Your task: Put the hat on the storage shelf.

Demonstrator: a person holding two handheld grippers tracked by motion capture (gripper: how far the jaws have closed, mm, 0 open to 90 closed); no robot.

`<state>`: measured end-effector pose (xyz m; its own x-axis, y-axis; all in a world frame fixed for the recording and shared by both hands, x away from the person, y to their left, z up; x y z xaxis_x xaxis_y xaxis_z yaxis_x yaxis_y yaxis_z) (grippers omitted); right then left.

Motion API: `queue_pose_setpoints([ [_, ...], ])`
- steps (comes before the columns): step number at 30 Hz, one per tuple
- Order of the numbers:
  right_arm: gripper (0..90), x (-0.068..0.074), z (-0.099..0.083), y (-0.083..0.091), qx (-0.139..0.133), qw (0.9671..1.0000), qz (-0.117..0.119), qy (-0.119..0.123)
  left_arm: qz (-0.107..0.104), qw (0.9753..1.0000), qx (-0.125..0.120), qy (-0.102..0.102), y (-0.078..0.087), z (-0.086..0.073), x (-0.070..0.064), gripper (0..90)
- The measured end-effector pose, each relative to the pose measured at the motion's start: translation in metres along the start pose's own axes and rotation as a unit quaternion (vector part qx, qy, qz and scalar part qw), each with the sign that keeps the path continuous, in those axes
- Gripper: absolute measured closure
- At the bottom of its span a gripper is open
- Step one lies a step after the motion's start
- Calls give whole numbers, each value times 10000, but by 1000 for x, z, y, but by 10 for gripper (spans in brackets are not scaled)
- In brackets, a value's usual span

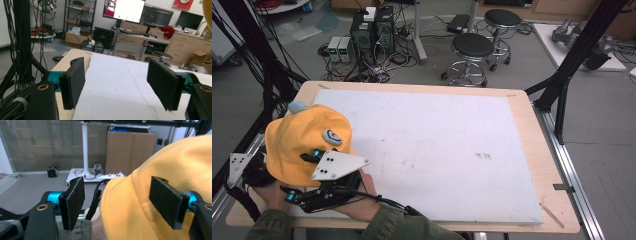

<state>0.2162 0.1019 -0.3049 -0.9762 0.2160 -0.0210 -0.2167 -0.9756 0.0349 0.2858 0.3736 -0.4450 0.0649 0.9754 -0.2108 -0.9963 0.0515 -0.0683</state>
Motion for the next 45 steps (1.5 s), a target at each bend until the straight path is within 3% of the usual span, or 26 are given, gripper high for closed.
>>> queue_pose_setpoints([
  [8,280,-13,13,17,-295,9993,-208,-41,3,10000,-1,11,0,0,0,311],
  [12,280,-27,21,33,-467,9979,-452,-65,1,10000,2,3,0,0,0,311],
  [16,280,-45,30,53,-677,9945,-788,-133,3,10000,3,0,0,0,0,311],
  [22,280,-75,41,85,-818,9869,-1373,-206,3,10000,-2,0,0,0,0,311],
  [28,280,-96,47,112,-1001,9767,-1883,-234,1,10000,-7,-9,0,0,0,311],
  [35,280,-114,51,142,-1193,9653,-2304,-285,-3,10000,-2,6,0,0,-1,311],
  [45,280,-134,54,197,-1268,9403,-3155,-168,-9,10000,-3,14,1,0,-1,311],
])
Point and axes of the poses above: each handheld gripper's, and its own axes: y roughly backward along the jaws, z roughly out of its top, x roughly to its left, the point moved 2 cm from there along -y, roughly forward along the jaws, and after that the axes turned 4 degrees about -x, right-handed, at the moved point
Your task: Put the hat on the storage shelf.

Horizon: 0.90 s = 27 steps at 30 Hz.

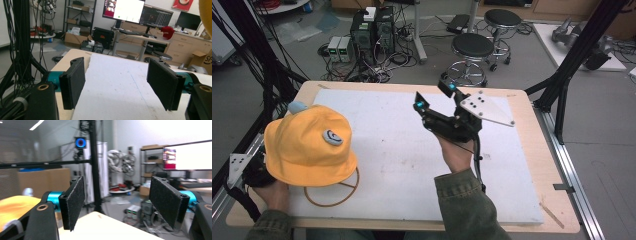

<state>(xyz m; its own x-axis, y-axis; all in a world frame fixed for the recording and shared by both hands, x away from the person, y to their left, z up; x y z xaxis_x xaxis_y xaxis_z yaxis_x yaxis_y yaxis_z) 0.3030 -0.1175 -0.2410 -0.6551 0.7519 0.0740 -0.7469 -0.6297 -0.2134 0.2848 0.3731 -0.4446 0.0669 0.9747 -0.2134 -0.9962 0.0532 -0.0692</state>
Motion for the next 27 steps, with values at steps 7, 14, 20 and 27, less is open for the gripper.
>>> queue_pose_setpoints([
  [7,280,-34,2,29,93,9982,-580,75,-1,10000,9,31,-1,-1,-1,311],
  [14,280,-68,-8,58,164,9936,-1117,-8,-1,10000,11,47,-1,-1,-1,311],
  [20,276,-95,-20,75,376,9880,-1499,-15,-13,10000,26,27,-1,-1,-1,311],
  [27,219,-116,-40,98,487,9780,-2014,-254,-13,10000,41,20,-1,-1,-2,311],
])
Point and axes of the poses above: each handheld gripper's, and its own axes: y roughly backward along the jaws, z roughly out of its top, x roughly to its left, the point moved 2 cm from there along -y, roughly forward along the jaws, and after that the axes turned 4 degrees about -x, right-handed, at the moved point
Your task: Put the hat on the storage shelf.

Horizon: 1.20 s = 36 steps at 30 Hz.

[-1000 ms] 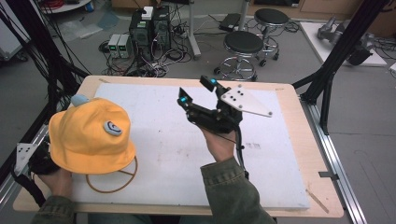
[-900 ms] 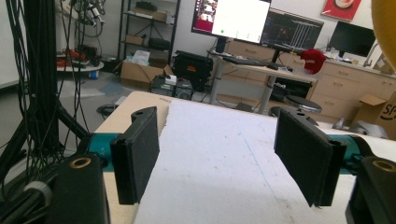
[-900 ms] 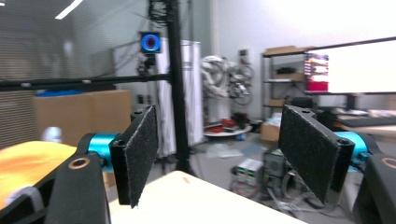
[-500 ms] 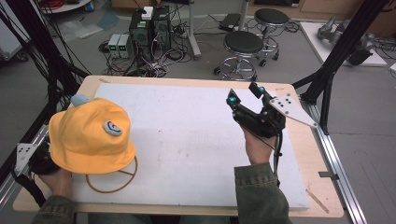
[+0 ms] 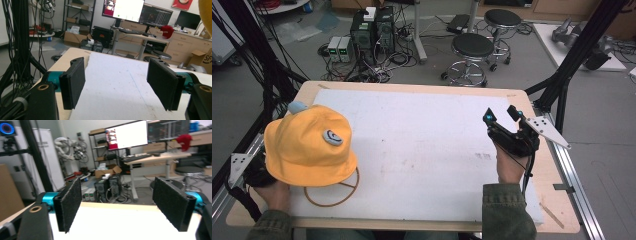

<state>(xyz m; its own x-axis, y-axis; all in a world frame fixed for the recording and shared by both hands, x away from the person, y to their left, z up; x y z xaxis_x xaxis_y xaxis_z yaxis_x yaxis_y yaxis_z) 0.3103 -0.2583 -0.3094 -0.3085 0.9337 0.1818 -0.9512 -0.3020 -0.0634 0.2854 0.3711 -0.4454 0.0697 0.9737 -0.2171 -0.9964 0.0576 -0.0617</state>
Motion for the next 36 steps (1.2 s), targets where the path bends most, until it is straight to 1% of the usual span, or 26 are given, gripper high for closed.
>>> queue_pose_setpoints([
  [2,205,-4,-6,4,16,9999,-165,46,-3,10000,0,-1,0,0,0,311],
  [4,176,-7,-9,5,240,9993,-258,117,-10,10000,-12,3,0,0,-1,311],
  [5,173,-7,-10,6,278,9991,-288,142,-10,10000,-13,2,0,0,-1,311],
  [6,170,-6,-9,7,278,9990,-296,178,-11,10000,-13,1,0,0,-1,311],
  [8,170,-3,-11,10,127,9992,-284,250,-13,10000,-17,-8,0,0,-1,311],
  [9,170,-2,-13,12,79,9990,-325,292,-15,10000,-16,-8,0,0,-1,311],
  [10,170,-1,-15,13,115,9987,-339,363,-14,10000,-16,-8,0,0,-1,311],
  [12,170,0,-22,14,229,9984,-322,392,-14,10000,-16,-8,0,0,-1,311],
  [15,169,0,-33,17,370,9979,-349,404,-12,10000,18,-21,0,0,-1,311],
  [16,169,0,-35,18,384,9977,-366,430,-12,10000,4,-8,0,0,-1,311],
  [18,164,0,-44,21,495,9969,-396,470,-14,10000,-4,-11,0,0,-1,311],
  [23,131,-1,-64,27,501,9953,-580,594,-20,10000,-2,-20,0,0,-2,311],
  [26,123,-2,-77,29,608,9941,-687,586,-22,10000,8,-19,0,0,-2,311],
  [31,123,-5,-87,30,690,9930,-792,547,-21,10000,7,-8,0,0,-2,311],
  [34,122,-4,-95,32,792,9909,-874,644,-8,10000,-15,13,0,0,-1,312],
  [36,122,-4,-100,33,839,9901,-882,696,-6,10000,-9,16,0,0,0,311],
])
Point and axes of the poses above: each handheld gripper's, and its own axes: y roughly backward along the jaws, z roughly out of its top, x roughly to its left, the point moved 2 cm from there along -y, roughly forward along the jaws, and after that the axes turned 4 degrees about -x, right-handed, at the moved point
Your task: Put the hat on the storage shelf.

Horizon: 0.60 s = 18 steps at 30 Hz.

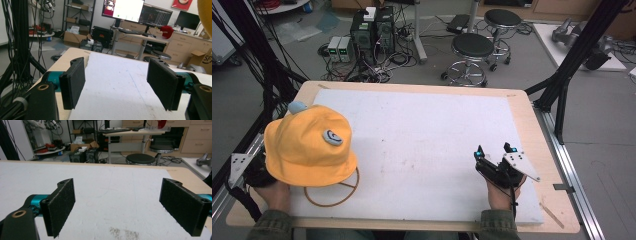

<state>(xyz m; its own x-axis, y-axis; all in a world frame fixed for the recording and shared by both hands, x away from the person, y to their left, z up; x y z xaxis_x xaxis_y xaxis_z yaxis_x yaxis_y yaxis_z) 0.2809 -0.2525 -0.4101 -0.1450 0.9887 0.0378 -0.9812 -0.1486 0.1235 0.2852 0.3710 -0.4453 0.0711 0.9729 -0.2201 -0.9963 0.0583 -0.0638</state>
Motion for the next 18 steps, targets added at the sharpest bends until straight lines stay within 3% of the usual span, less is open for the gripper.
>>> queue_pose_setpoints([
  [5,122,5,-8,1,158,9998,6,72,-14,10000,14,18,0,0,-1,311],
  [9,122,8,-9,5,58,9998,-38,163,-39,10000,21,-17,-1,-1,-2,311],
  [18,122,-1,-12,6,47,9999,-137,19,-57,10000,56,-46,-3,-2,-3,311],
])
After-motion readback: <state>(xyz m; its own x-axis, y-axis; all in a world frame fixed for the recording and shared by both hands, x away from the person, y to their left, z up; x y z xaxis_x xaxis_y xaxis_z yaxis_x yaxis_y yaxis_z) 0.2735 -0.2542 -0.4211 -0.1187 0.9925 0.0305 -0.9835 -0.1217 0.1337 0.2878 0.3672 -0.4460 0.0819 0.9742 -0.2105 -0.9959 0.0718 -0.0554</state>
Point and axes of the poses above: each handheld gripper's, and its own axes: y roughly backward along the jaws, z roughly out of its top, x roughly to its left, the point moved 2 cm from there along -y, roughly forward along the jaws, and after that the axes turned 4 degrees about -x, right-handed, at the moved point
